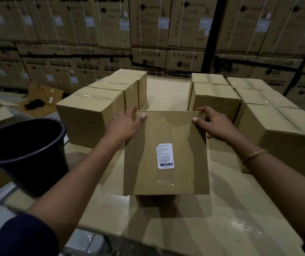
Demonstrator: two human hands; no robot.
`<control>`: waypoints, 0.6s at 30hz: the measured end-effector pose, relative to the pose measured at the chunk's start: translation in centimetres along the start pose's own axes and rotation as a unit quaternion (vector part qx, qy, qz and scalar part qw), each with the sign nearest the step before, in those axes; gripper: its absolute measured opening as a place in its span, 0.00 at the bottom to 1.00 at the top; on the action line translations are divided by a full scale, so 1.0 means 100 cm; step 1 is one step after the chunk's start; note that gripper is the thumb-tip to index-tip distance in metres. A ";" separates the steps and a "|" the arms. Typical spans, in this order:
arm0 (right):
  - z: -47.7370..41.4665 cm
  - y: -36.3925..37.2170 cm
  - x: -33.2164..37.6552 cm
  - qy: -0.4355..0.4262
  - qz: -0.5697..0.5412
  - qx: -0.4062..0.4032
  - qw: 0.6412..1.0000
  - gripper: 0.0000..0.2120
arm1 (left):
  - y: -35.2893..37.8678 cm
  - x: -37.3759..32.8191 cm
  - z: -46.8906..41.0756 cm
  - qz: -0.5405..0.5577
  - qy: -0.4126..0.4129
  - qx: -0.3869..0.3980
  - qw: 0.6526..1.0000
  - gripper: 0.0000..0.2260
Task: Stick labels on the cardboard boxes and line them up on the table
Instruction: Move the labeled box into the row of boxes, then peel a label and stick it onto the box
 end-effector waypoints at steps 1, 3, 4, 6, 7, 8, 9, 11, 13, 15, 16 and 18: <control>0.004 0.003 0.000 0.000 0.015 -0.011 1.000 0.29 | 0.003 0.000 0.005 0.012 -0.003 -0.011 1.000 0.30; 0.009 0.013 -0.002 0.014 0.038 -0.036 0.999 0.32 | 0.013 -0.003 0.014 0.044 -0.001 -0.033 0.998 0.28; 0.012 0.019 -0.003 0.021 0.044 -0.044 0.998 0.32 | 0.020 -0.004 0.019 0.060 0.003 -0.043 0.997 0.28; 0.019 0.030 -0.003 0.033 0.049 -0.053 0.997 0.32 | 0.031 -0.004 0.027 0.081 0.006 -0.070 0.994 0.26; 0.022 0.036 -0.003 0.035 0.048 -0.061 0.996 0.32 | 0.035 -0.002 0.029 0.086 0.008 -0.086 0.993 0.26; 0.024 0.040 -0.003 0.037 0.044 -0.072 0.996 0.31 | 0.037 -0.001 0.029 0.087 0.012 -0.098 0.991 0.26; 0.025 0.043 -0.004 0.036 0.040 -0.082 0.995 0.31 | 0.038 0.000 0.028 0.085 0.018 -0.109 0.990 0.27; 0.024 0.048 -0.005 0.029 0.042 -0.102 0.994 0.30 | 0.040 0.002 0.027 0.073 0.033 -0.129 0.988 0.28; 0.024 0.050 -0.003 0.014 0.075 -0.123 0.990 0.30 | 0.043 0.003 0.025 0.062 0.044 -0.140 0.987 0.29; 0.029 0.055 0.002 -0.010 0.123 -0.132 0.984 0.30 | 0.044 0.003 0.022 0.067 0.047 -0.142 0.987 0.29; 0.033 0.059 0.004 -0.025 0.149 -0.130 0.980 0.31 | 0.045 0.004 0.021 0.073 0.048 -0.143 0.986 0.29; 0.044 0.070 0.009 -0.040 0.187 -0.116 0.975 0.34 | 0.045 0.005 0.020 0.083 0.051 -0.147 0.984 0.29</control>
Point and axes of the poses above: each hand's wrist, its own z-axis away from the middle knuckle, its own y-axis out of the palm, x = y × z, the point moved 3 cm from there along -z, towards the middle knuckle, and after that the axes turned 3 degrees about -y, right-handed, at the moved point
